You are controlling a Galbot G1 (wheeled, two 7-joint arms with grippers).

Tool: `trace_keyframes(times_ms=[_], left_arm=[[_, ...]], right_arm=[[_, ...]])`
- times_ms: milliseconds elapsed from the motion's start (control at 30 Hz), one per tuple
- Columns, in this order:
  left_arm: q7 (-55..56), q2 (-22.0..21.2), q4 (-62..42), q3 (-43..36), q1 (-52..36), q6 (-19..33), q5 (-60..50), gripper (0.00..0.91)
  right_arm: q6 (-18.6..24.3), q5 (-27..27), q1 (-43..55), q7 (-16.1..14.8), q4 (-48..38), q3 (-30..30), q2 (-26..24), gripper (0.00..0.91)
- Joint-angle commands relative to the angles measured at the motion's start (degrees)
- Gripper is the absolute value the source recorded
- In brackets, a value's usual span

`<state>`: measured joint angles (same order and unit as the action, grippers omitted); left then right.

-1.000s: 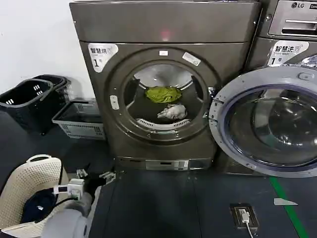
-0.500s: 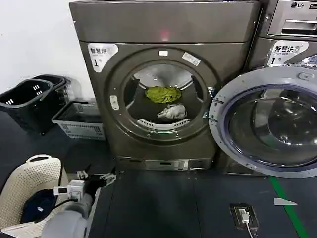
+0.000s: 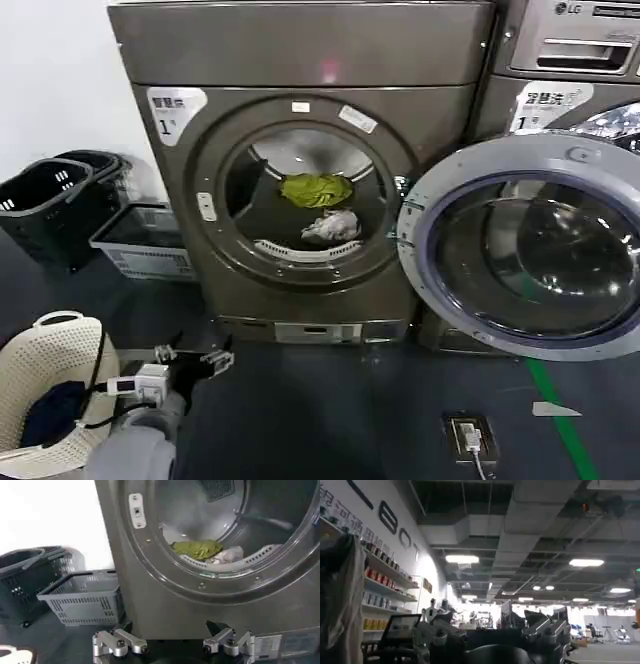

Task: Grasp the clothes from the dryer.

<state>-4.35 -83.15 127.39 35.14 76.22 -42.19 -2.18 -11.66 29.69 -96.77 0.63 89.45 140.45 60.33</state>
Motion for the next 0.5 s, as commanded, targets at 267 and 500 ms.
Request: trace_keyframes(times_ms=[267,500], left_arm=[[-0.2,0.1,0.1,-0.2,-0.3,-2.8,0.2,0.907],[-0.5,0.2,0.0,-0.2,-0.2,-2.8,0.1,0.907]], right_arm=[[0.1,0.1,0.0,0.1,0.0,0.0,0.1,0.907],[0.7,0.3,-0.1,0.7,-0.1,0.1,0.4,0.907]])
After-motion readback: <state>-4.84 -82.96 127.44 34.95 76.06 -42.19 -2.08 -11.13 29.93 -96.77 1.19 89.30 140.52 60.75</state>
